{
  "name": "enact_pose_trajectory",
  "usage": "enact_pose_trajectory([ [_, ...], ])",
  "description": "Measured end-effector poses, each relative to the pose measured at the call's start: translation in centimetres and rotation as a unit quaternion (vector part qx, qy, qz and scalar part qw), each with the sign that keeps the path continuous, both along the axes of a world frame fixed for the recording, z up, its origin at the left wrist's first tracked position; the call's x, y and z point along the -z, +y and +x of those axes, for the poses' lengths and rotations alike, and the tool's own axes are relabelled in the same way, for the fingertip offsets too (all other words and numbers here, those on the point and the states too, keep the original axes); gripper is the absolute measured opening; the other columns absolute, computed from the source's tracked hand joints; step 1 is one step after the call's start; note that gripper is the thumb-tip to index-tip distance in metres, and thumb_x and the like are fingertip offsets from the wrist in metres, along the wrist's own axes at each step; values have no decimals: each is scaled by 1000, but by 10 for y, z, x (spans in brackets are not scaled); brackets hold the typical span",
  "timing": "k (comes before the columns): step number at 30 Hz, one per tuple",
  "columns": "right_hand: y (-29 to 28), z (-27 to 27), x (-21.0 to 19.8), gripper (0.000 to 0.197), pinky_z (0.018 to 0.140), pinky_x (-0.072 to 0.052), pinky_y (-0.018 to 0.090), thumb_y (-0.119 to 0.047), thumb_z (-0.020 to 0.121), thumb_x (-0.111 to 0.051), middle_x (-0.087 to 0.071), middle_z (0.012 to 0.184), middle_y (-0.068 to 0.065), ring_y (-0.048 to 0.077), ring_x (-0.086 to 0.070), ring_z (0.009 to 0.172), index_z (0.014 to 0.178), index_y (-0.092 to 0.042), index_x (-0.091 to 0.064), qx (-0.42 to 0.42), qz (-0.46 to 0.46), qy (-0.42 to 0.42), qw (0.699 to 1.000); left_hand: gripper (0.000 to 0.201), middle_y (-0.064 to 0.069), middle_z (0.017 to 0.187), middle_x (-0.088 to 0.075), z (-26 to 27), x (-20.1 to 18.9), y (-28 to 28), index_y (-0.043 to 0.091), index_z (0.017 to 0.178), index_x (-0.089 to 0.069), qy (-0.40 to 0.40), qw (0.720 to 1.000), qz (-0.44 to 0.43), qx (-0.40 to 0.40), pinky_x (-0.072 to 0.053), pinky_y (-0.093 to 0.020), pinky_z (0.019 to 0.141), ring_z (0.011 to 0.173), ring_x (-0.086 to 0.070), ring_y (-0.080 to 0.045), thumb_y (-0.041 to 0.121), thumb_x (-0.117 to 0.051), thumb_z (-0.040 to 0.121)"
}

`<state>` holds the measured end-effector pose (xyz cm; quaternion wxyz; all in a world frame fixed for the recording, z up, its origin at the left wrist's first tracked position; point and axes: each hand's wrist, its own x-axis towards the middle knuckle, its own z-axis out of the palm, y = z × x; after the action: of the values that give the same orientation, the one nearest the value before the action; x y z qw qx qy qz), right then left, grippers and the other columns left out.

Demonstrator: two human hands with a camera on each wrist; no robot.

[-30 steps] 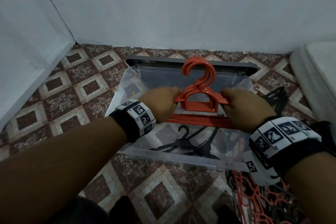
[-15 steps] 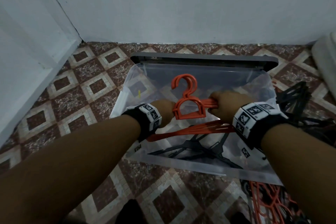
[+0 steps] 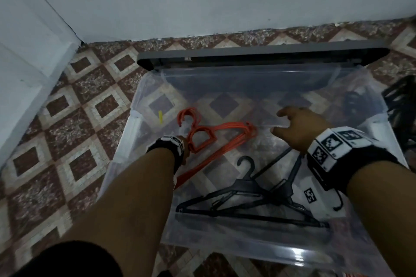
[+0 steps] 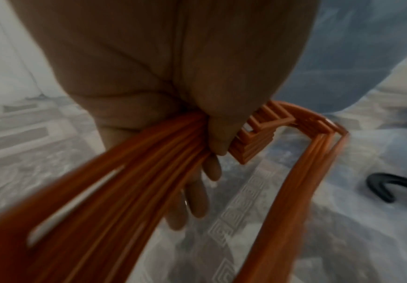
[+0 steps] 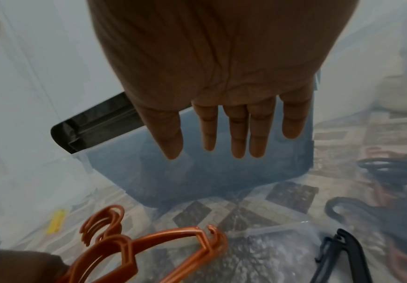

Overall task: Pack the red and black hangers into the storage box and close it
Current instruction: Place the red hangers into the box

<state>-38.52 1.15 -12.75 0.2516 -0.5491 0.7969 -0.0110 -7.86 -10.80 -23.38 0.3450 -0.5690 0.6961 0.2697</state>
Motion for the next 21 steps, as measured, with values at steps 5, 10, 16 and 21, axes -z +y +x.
enact_pose_trajectory([
  [5,1,-10,15,56,104,-43,37,-54,89,-61,-54,139,6,27,-53,123,138,-29,-48,1,23,6,1000,75,-12,144,-46,6,34,7,13,147,-38,-110,989,-52,84,-51,-48,92,122,-52,-37,20,-72,81],
  [10,3,-7,20,53,100,-40,34,-53,90,-60,-59,133,5,26,-50,124,135,-27,-52,-1,42,14,999,88,-13,158,-25,1,46,8,9,155,-16,-107,990,-78,51,-44,-48,104,138,-37,-36,19,-68,85],
  [16,4,-8,18,51,98,-41,33,-48,90,-63,-60,132,7,26,-54,121,133,-23,-55,10,44,-1,999,70,-10,153,-37,-8,49,11,13,149,-36,-129,988,-79,44,-46,-46,96,133,-44,-33,19,-66,86],
  [21,5,-14,18,50,92,-41,29,-45,91,-64,-60,132,8,26,-56,119,133,-20,-56,24,46,-18,999,62,-16,145,-46,-13,40,9,7,143,-44,-141,984,-74,77,-48,-45,92,127,-50,-36,24,-67,87],
])
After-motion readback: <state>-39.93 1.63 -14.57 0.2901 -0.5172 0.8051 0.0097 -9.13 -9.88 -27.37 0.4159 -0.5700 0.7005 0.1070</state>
